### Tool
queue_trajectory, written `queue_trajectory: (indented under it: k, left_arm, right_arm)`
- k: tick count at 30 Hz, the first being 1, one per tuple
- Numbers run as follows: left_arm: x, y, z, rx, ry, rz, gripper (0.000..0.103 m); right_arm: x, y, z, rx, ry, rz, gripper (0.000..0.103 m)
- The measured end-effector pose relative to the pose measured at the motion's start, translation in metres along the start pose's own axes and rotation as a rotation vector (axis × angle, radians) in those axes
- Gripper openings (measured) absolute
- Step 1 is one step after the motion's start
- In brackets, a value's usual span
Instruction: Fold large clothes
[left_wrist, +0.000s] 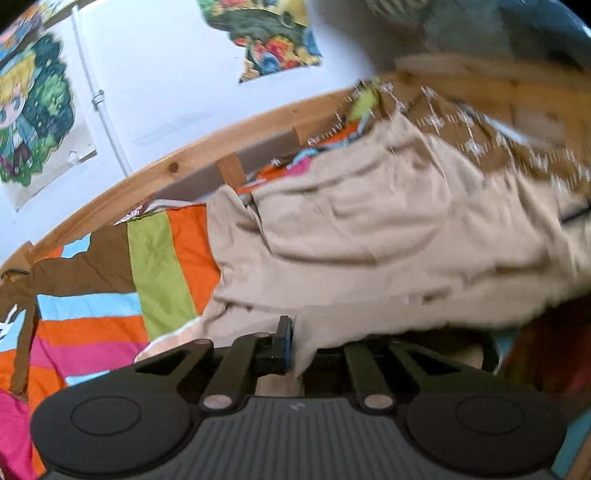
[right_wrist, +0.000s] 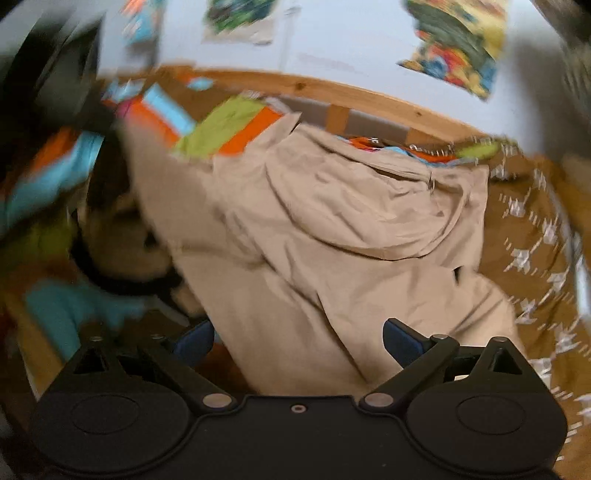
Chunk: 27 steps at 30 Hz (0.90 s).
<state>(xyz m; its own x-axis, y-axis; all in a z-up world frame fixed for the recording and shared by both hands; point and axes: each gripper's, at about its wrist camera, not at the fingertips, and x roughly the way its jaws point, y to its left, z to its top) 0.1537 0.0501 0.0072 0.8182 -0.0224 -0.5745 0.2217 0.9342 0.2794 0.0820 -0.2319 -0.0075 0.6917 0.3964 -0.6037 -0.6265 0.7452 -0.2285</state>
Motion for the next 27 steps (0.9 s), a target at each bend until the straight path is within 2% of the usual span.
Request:
queue_trajectory:
  k: [3,5,8,10,11,13,14,16,19,22,27]
  left_arm:
    - [0.005,0.007,0.017,-0.047,0.000,-0.018,0.008]
    - [0.007,0.010,0.024,-0.072,0.002,-0.025,0.008]
    - [0.007,0.012,0.031,-0.096,-0.005,-0.027,0.007]
    - [0.006,0.012,0.032,-0.094,-0.013,-0.022,0.007]
    - [0.005,0.013,0.032,-0.095,-0.015,-0.020,0.007]
    - [0.002,0.012,0.028,-0.090,-0.014,-0.014,0.007]
    - [0.000,0.011,0.025,-0.084,-0.016,-0.010,0.006]
    - [-0.005,0.008,0.013,-0.068,-0.015,-0.004,0.006]
    - [-0.017,0.003,-0.009,-0.068,-0.019,0.004,0.004]
    - [-0.038,0.001,-0.033,-0.085,-0.032,-0.008,0.003]
    - [-0.088,0.005,-0.054,-0.130,-0.053,-0.067,0.002]
  right_arm:
    - [0.000,0.015,-0.012,-0.151,0.027,-0.087,0.093]
    - [0.004,0.014,-0.017,-0.156,0.032,-0.091,0.090]
    - [0.017,0.013,-0.021,-0.161,0.040,-0.097,0.074]
    - [0.027,0.014,-0.023,-0.166,0.078,-0.105,0.057]
    - [0.028,0.012,-0.024,-0.153,0.084,-0.112,0.052]
    - [0.028,0.007,-0.027,-0.151,0.088,-0.163,0.035]
    - [0.028,0.003,-0.028,-0.153,0.089,-0.185,0.033]
    - [0.026,-0.002,-0.028,-0.136,0.096,-0.193,0.010]
    - [0.019,-0.001,-0.028,-0.150,0.077,-0.201,0.004]
    - [0.003,-0.001,-0.020,-0.140,0.048,-0.216,0.003]
    - [-0.054,0.007,-0.006,-0.142,0.003,-0.206,0.003]
